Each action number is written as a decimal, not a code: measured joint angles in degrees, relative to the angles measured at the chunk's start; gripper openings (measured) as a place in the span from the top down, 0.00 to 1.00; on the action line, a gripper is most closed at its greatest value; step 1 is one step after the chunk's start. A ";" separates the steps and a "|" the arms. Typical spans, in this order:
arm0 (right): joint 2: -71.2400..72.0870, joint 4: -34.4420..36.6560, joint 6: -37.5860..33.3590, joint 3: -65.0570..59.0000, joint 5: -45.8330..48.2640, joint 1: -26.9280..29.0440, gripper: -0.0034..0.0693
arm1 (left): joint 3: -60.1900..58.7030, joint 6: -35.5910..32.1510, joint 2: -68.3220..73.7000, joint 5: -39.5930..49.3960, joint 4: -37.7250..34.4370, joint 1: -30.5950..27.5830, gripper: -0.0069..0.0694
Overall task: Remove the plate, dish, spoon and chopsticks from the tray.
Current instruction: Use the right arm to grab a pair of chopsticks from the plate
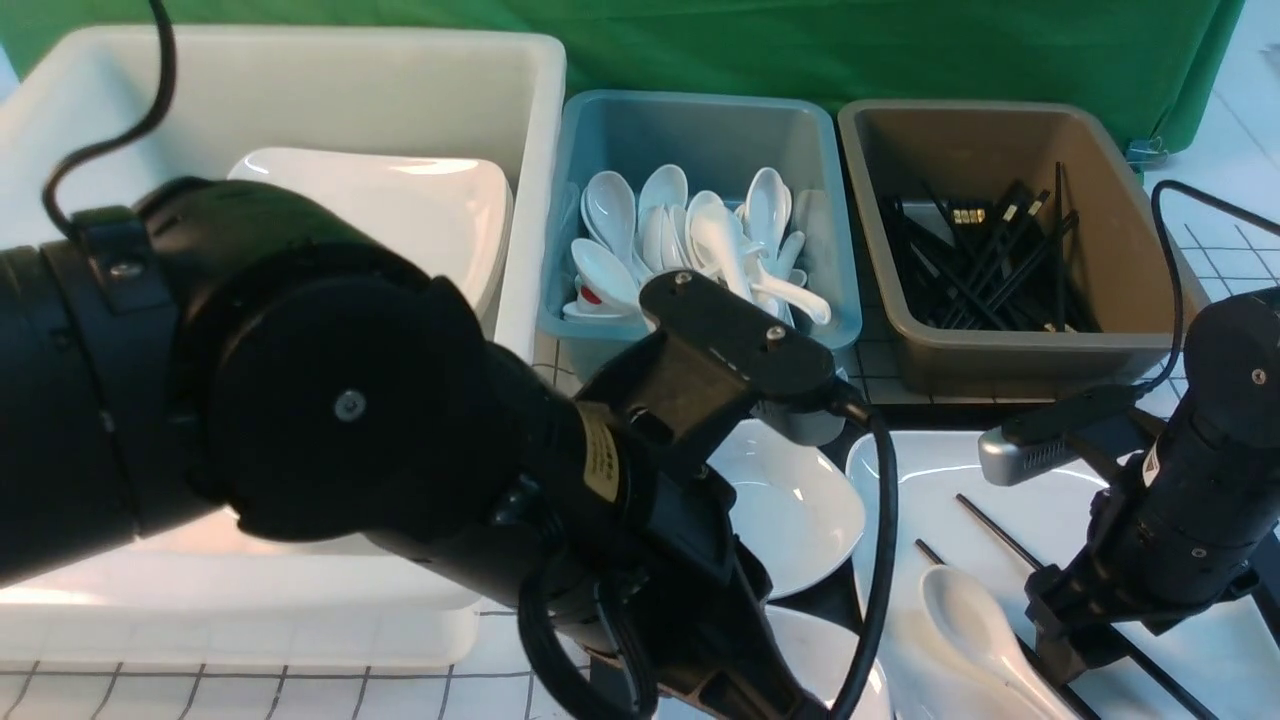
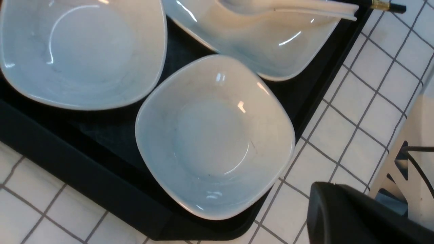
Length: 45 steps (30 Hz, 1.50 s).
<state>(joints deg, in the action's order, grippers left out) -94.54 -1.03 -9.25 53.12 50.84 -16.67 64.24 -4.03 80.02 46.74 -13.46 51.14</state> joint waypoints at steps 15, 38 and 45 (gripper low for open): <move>-2.15 1.55 -0.12 0.57 -1.03 -1.71 0.14 | 0.00 0.00 0.00 -1.18 0.00 0.00 0.91; -2.46 1.51 0.07 0.99 -6.00 -2.12 0.88 | 0.00 0.06 0.00 -1.18 0.00 0.00 0.91; -3.22 1.45 0.11 0.51 -5.45 -2.17 0.45 | 0.00 0.06 0.00 -1.18 0.00 0.00 0.91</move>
<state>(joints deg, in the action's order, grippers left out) -97.76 0.43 -9.13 53.64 45.39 -18.84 64.24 -3.97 80.02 45.57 -13.46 51.14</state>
